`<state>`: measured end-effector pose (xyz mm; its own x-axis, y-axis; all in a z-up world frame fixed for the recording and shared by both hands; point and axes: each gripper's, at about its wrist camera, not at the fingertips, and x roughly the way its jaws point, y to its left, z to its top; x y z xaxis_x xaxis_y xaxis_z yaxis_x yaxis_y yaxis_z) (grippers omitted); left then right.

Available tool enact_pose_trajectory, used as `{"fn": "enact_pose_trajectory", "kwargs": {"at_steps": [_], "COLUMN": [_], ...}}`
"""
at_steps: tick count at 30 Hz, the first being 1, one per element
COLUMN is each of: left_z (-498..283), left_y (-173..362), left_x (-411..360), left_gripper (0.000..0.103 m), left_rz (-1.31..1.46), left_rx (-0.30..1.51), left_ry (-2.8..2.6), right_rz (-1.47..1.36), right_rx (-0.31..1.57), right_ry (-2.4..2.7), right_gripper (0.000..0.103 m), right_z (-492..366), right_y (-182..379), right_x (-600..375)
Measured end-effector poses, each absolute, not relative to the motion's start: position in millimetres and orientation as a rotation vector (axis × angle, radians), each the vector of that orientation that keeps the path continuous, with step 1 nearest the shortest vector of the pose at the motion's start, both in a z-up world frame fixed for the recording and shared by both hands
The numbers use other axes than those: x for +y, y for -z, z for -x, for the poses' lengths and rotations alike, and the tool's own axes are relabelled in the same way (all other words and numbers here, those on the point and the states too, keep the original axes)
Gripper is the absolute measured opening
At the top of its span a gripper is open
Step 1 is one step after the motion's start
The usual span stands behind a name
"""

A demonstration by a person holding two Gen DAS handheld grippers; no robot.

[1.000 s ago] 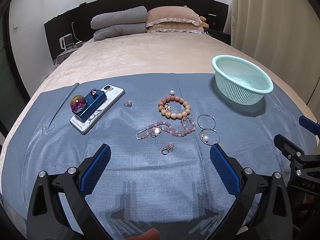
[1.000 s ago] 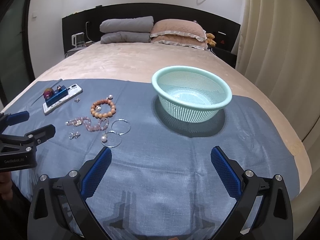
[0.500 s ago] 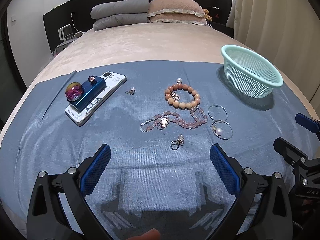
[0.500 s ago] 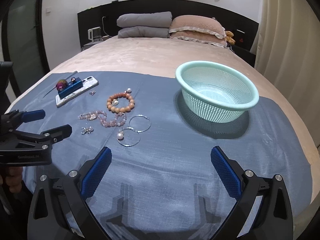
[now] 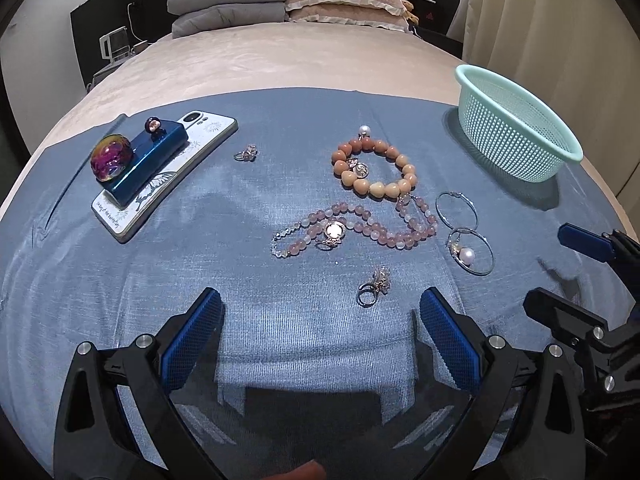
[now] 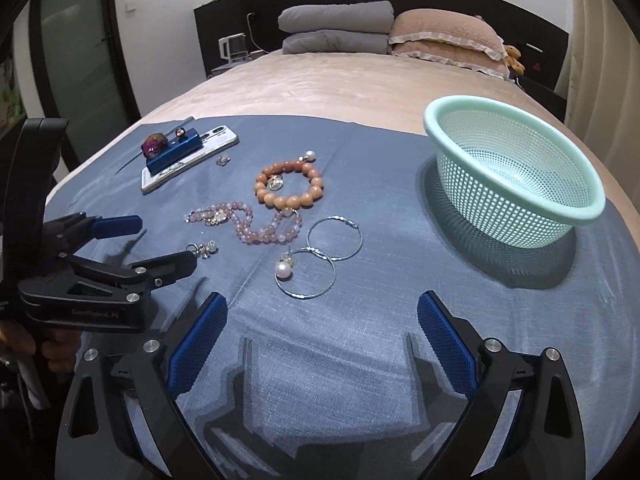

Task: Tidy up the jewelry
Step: 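Move both tools toward the jewelry on the blue cloth, then grasp the silver charm ring with the left tool while the right tool grasps the pearl earring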

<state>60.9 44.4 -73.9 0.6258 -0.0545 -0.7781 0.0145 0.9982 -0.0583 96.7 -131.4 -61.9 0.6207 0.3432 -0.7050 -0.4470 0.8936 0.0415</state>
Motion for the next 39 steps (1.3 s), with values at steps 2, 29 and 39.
{"fn": "enact_pose_trajectory", "kwargs": {"at_steps": [2, 29, 39], "left_z": [-64, -66, -60], "left_y": [75, 91, 91], "left_x": [43, 33, 23], "left_gripper": [0.097, 0.062, 0.010], "left_rz": [0.035, -0.075, -0.082], "left_rx": [0.888, 0.745, 0.742], "left_ry": [0.054, 0.193, 0.242], "right_rz": [0.136, 0.195, 0.168], "right_rx": [0.810, 0.801, 0.813], "right_ry": [-0.481, -0.571, -0.594], "right_gripper": [0.056, 0.018, 0.011], "right_z": [-105, -129, -131], "right_y": [69, 87, 88], "right_x": [-128, -104, -104]}}
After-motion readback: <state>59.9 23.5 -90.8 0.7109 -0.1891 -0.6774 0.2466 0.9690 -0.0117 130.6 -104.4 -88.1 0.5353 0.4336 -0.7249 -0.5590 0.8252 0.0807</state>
